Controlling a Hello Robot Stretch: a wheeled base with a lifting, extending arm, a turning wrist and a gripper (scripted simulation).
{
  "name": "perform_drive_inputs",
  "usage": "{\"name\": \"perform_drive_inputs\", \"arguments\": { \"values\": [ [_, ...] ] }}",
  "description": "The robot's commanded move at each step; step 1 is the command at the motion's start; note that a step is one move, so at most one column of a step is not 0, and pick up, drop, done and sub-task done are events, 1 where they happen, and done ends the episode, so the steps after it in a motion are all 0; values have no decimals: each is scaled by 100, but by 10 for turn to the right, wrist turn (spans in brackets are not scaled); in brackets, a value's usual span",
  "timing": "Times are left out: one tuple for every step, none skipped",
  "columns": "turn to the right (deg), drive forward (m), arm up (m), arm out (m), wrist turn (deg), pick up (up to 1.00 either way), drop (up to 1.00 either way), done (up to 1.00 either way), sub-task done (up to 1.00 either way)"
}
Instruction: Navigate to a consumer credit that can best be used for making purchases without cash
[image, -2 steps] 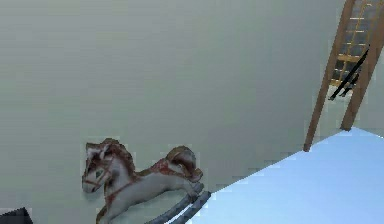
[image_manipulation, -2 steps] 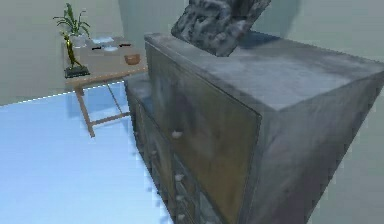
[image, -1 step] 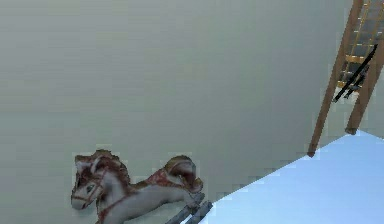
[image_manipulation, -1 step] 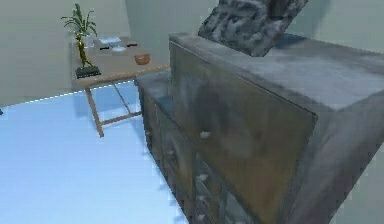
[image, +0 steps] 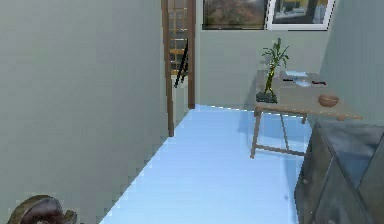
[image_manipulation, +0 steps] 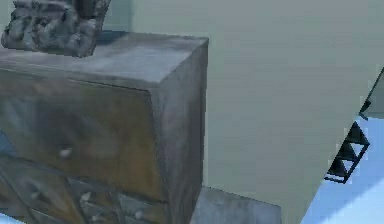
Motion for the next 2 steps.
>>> {"name": "perform_drive_inputs", "arguments": {
  "values": [
    [0, 100, 0, 0, 0, 0, 0, 0, 0],
    [30, 0, 0, 0, 0, 0, 0, 0, 0]
  ]
}}
